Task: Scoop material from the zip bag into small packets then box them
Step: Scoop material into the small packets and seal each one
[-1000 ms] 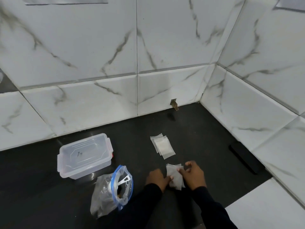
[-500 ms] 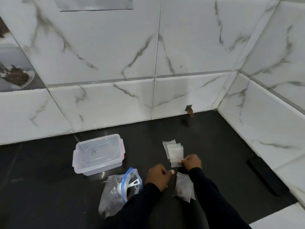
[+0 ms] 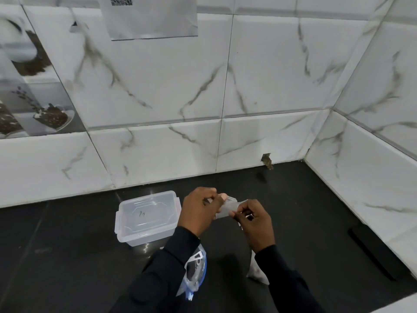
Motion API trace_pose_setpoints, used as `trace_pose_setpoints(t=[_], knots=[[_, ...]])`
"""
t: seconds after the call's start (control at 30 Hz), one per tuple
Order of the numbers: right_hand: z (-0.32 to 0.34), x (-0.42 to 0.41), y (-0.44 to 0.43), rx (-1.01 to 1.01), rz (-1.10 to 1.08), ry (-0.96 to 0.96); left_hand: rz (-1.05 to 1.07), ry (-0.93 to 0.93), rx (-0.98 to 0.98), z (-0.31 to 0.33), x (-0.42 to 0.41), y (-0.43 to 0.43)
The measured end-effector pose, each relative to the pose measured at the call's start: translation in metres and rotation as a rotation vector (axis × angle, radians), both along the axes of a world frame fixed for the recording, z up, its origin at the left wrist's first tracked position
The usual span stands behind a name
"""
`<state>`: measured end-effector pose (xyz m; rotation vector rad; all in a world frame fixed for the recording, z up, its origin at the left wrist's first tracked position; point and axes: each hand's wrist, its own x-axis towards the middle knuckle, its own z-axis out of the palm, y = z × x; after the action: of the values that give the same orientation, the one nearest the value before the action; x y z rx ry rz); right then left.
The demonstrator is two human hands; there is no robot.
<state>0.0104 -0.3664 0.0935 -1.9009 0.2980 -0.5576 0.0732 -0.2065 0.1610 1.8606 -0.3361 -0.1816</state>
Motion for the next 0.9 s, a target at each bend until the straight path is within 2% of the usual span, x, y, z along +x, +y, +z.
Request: trace_pose_setpoints(t=[0.13, 0.27, 0.4, 0.47, 0.53, 0.6, 0.63, 0.77, 0.83, 0.9], knots=[[0.011, 0.001, 0.02, -0.093, 0.074, 0.055, 0.076, -0.088, 0.17, -0.008, 0.003, 0.022], [0.035, -0.001, 0.04, -0.236, 0.179, -0.064, 0.081, -0.241, 0.37, -0.009, 0.003, 0.04], [0.047, 0.012, 0.068, -0.762, 0.146, 0.034, 0.024, -0.326, 0.431, -0.004, -0.002, 0.054], [0.053, 0.015, 0.081, -0.741, 0.119, -0.033, 0.037, -0.319, 0.439, -0.005, -0.002, 0.067], [0.056, 0.012, 0.086, -0.497, 0.156, -0.127, 0.076, -0.304, 0.439, -0.005, -0.001, 0.086], [0.048, 0.009, 0.086, -0.294, 0.193, -0.11, 0.119, -0.198, 0.393, -0.008, -0.001, 0.119], [0.04, 0.006, 0.083, -0.287, 0.216, -0.027, 0.124, -0.13, 0.378, -0.012, -0.003, 0.138], [-0.013, -0.009, 0.083, -0.724, 0.486, 0.604, 0.044, 0.188, 0.374, -0.057, -0.028, 0.205], [-0.035, -0.014, 0.092, -0.841, 0.539, 0.724, 0.038, 0.402, 0.298, -0.092, -0.049, 0.214], [-0.051, -0.01, 0.102, -0.919, 0.51, 0.735, 0.021, 0.53, 0.282, -0.123, -0.066, 0.212]])
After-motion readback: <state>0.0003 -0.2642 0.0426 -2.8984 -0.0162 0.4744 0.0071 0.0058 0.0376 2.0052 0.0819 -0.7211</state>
